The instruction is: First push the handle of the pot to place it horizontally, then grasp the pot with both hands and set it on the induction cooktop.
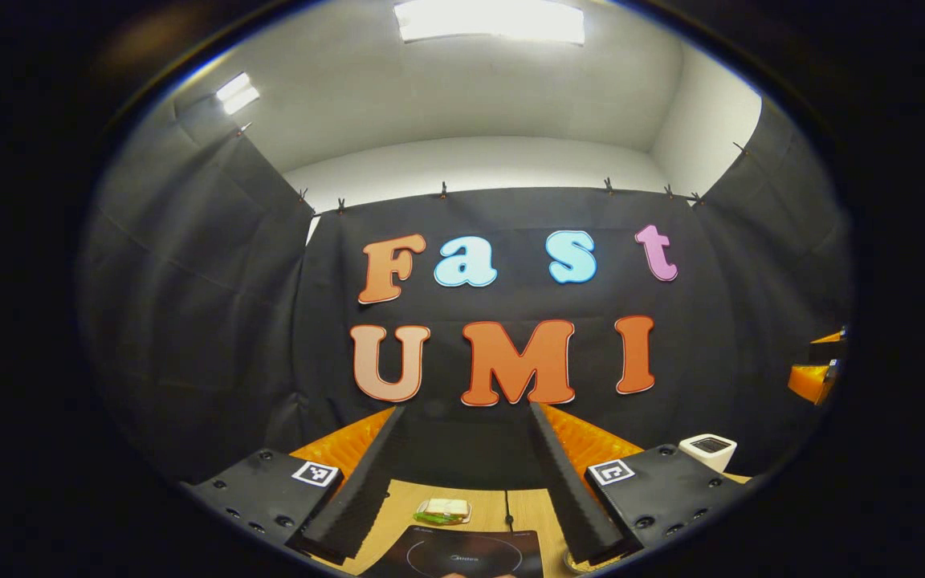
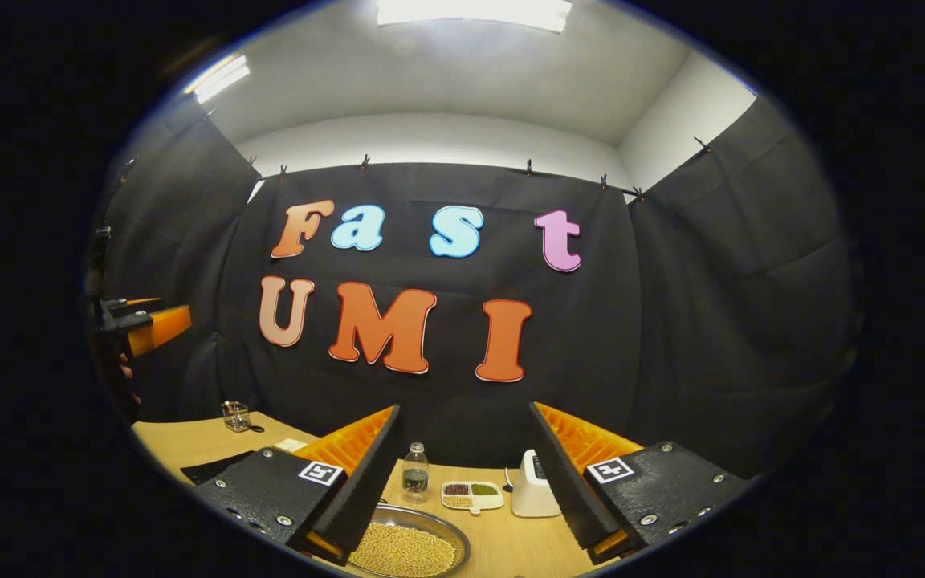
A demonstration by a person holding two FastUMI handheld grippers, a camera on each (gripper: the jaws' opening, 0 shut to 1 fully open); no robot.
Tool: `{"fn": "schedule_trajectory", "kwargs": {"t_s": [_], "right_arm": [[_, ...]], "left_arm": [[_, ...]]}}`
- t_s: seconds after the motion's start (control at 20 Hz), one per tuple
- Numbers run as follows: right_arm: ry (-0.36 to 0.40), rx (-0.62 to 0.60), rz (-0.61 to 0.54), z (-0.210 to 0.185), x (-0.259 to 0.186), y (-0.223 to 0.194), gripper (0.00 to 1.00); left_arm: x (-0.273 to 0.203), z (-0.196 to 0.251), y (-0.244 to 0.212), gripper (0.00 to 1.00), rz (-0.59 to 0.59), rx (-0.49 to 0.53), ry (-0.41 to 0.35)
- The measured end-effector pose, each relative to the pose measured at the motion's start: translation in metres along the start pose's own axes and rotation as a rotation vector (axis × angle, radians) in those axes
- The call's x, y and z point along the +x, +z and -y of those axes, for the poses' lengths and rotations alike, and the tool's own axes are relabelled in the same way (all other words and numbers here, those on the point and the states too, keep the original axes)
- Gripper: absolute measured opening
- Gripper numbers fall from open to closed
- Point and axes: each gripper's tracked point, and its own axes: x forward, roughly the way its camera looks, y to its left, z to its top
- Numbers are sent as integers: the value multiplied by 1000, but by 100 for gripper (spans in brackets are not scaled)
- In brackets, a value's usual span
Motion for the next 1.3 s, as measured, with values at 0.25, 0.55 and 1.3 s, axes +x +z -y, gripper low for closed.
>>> {"fn": "schedule_trajectory", "kwargs": {"t_s": [0.25, 0.55, 1.3], "right_arm": [[35, -11, -93, -18, -3, -46, 92], [132, 3, -333, -53, -11, -136, 78], [391, 73, -875, -125, -99, -306, 10]], "left_arm": [[2, -9, -9, 98, -7, 22, 27], [6, -12, -26, 97, -42, 12, 25], [19, -28, -55, 98, -110, 43, 59]]}}
